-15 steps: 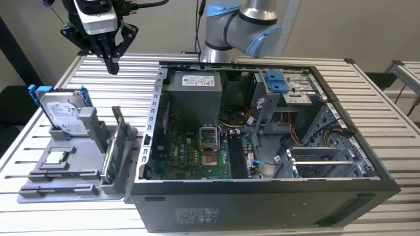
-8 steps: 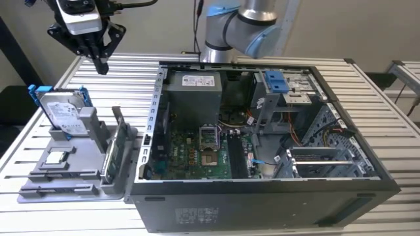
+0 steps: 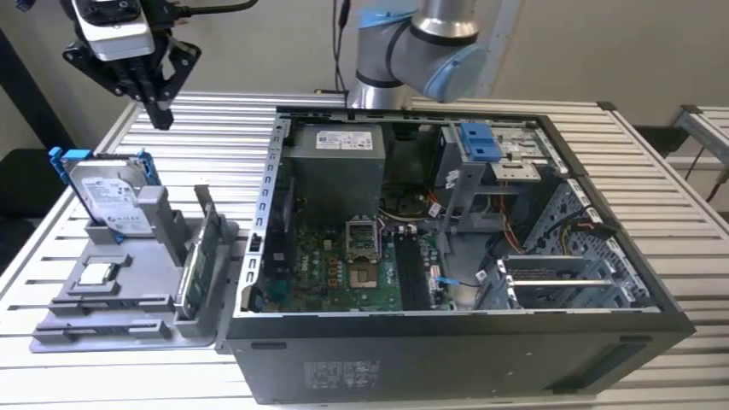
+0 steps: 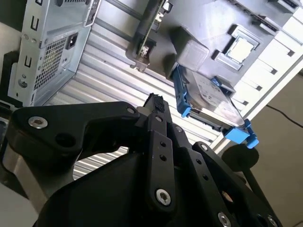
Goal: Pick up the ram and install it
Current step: 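Reach for the ram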
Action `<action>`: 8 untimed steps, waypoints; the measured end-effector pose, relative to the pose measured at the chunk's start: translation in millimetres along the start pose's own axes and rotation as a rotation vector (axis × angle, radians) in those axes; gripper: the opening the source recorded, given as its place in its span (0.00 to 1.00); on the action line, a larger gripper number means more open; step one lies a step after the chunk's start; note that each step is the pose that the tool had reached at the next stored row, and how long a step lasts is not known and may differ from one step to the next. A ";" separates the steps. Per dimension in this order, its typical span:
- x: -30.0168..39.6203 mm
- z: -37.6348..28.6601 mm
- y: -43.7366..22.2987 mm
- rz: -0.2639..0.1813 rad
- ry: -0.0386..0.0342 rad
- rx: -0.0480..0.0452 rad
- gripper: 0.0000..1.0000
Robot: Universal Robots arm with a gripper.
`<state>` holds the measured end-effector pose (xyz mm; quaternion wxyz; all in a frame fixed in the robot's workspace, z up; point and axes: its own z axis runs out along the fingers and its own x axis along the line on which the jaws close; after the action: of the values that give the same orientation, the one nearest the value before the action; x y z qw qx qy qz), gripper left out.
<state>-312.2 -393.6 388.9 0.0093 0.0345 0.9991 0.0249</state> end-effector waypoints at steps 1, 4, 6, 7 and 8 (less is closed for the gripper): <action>2.2 0.1 -0.2 0.000 0.0000 0.0000 0.11; 9.0 0.2 -0.7 -0.001 0.0001 -0.0001 0.11; 13.6 0.4 -1.0 -0.001 0.0001 -0.0001 0.11; 15.9 0.5 -1.2 -0.002 0.0001 -0.0002 0.11; 18.1 0.5 -1.3 -0.002 0.0001 -0.0001 0.11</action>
<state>-330.4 -393.7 388.0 0.0092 0.0336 0.9991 0.0249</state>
